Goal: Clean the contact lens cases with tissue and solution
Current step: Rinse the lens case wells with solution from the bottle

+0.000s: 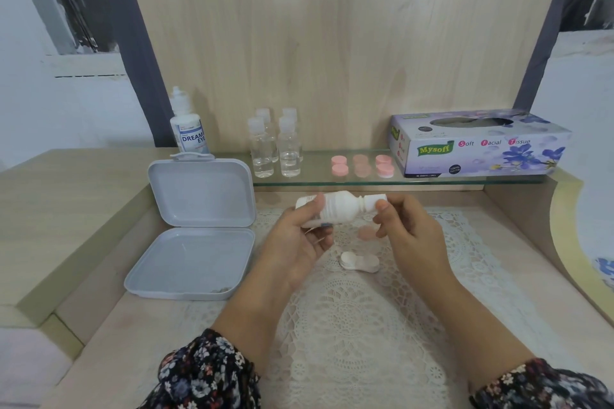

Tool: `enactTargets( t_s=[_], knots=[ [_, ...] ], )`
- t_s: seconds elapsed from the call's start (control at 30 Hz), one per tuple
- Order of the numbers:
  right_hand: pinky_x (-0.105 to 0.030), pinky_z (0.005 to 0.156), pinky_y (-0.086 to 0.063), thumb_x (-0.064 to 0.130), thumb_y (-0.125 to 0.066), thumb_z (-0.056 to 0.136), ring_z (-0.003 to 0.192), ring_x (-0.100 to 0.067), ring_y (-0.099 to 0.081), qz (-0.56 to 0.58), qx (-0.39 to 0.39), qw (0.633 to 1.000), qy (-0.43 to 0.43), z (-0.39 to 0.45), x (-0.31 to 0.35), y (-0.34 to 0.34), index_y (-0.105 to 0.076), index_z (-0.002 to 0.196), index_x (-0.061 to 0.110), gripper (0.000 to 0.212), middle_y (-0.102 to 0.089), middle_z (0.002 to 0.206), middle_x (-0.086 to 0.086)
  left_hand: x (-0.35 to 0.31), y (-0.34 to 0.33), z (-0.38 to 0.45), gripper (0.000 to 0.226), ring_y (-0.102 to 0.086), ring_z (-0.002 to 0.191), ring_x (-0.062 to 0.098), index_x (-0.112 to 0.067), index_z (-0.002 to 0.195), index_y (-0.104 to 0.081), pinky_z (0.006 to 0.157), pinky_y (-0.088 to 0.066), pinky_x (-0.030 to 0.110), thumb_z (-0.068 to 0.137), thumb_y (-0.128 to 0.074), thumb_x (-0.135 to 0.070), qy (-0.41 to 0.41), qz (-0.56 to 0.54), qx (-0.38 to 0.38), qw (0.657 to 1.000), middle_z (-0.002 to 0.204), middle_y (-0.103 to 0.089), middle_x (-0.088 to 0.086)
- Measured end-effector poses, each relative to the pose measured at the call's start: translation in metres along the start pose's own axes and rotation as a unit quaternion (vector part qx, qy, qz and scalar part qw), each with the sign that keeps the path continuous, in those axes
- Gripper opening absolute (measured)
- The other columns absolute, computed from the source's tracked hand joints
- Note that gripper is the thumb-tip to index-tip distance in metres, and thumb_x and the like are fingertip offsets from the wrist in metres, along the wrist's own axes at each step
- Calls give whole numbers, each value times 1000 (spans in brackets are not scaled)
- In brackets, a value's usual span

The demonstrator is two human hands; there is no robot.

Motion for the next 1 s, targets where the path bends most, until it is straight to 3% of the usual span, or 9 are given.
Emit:
enactTargets(
  t_s=[0.17, 0.3, 0.37, 0.43, 0.53, 0.73, 0.8, 0.9, 1.0],
  knots=[
    [-11, 56, -43, 28, -54, 96, 62, -3, -60, 48, -26, 998, -34, 5, -3, 4, -64, 89, 22, 14, -67, 77, 5, -9, 1, -2, 33, -62, 76, 23, -8, 106, -55, 65, -54, 29, 78, -72, -8, -61, 152, 52, 985, 104, -63, 14],
    [-17, 54, -45, 20, -56, 96, 62, -8, -60, 116, -20, 991, -63, 7, -3, 4, -66, 92, 18, 12, -69, 73, 6, -8, 2, -4, 58, -66, 96, 28, -23, 115, -62, 84, -55, 41, 62, -84, -22, -83, 326, 95, 937, 113, -65, 9],
    [-19, 55, -45, 18, -56, 95, 62, -8, -59, 126, -8, 990, -61, 8, -2, 4, -68, 92, 17, 12, -69, 72, 7, -4, -2, -7, 59, -66, 96, 21, -28, 113, -64, 81, -55, 37, 58, -83, -29, -98, 379, 121, 912, 110, -67, 5],
    [-20, 56, -45, 17, -56, 95, 63, -9, -59, 134, 0, 989, -58, 8, -1, 4, -69, 93, 19, 13, -69, 73, 6, -1, -6, -10, 47, -66, 85, 15, -30, 108, -67, 68, -54, 33, 63, -82, -27, -97, 398, 126, 904, 100, -68, -1],
    [-18, 55, -45, 20, -55, 95, 65, -9, -59, 141, 8, 988, -65, 7, -1, 5, -70, 95, 21, 15, -69, 77, 2, -1, -6, -10, 37, -64, 78, 10, -25, 107, -64, 62, -52, 27, 75, -79, -15, -113, 406, 92, 902, 90, -66, -8],
    [-10, 53, -42, 22, -59, 94, 61, -2, -58, 48, 22, 991, -119, 13, -14, 11, -70, 95, 15, 13, -70, 82, -1, -11, 4, -4, 38, -64, 89, 12, -19, 109, -57, 67, -50, 22, 77, -77, -12, -176, 354, -28, 918, 102, -65, -1],
    [-6, 54, -42, 22, -64, 91, 63, 0, -60, -8, 50, 992, -119, 14, -16, 12, -71, 88, 20, 8, -71, 79, 5, -14, 9, -1, 39, -63, 87, 11, -21, 106, -55, 66, -51, 25, 76, -78, -12, -187, 345, -67, 917, 101, -63, -2],
    [-13, 62, -46, 25, -70, 86, 74, -10, -62, -118, 123, 979, -111, 11, -17, 14, -71, 79, 30, 8, -70, 80, 9, -15, 17, 4, 43, -62, 88, 10, -28, 102, -53, 76, -56, 36, 73, -80, -11, -193, 345, -100, 913, 101, -62, -5],
    [-19, 66, -44, 33, -78, 77, 78, -7, -59, -178, 200, 955, -127, 7, -17, 14, -68, 82, 35, 12, -65, 89, 12, -14, 20, 7, 46, -60, 90, 8, -32, 98, -50, 78, -53, 34, 72, -80, -9, -196, 352, -111, 908, 101, -61, -8]
  ],
)
Point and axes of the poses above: each hand's wrist, its own z-axis towards the middle knuckle, its own y-axis out of the back of the hand, x = y × z, the point moved 3 cm from there along z, towards the middle knuckle
